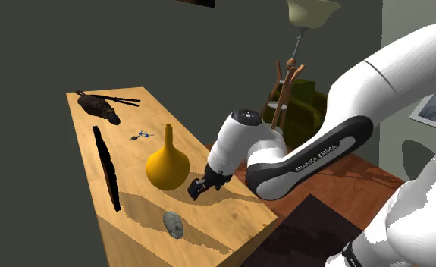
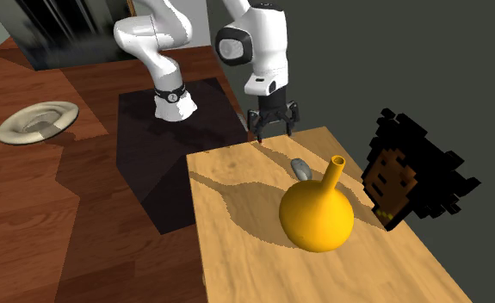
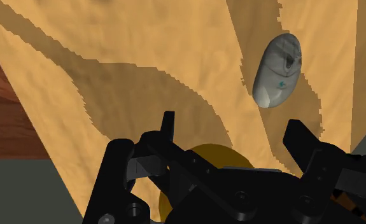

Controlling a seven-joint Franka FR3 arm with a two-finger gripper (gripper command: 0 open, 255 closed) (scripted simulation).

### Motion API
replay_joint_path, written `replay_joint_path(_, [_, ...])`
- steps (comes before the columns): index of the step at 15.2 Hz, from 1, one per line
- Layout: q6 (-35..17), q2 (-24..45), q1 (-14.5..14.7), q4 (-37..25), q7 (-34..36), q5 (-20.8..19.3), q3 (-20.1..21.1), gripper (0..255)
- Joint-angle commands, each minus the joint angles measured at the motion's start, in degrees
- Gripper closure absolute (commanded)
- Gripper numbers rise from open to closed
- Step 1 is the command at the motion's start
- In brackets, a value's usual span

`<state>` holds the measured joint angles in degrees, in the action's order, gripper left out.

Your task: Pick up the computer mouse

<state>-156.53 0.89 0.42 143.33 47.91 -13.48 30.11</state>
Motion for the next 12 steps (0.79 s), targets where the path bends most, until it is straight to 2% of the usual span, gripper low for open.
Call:
replay_joint_path(1, [-1.4, 5.5, 0.7, -3.2, 8.7, -9.7, -0.1, 0])
replay_joint_path(4, [-2.3, 13.2, 5.4, -8.5, 19.2, -21.5, -4.0, 0])
replay_joint_path(6, [-2.6, 17.8, 9.2, -12.3, 24.6, -27.1, -7.2, 0])
replay_joint_path(9, [-2.8, 24.5, 14.5, -18.4, 30.6, -33.2, -11.1, 0])
replay_joint_path(12, [-3.7, 27.3, 16.5, -20.3, 33.1, -35.7, -13.1, 0])
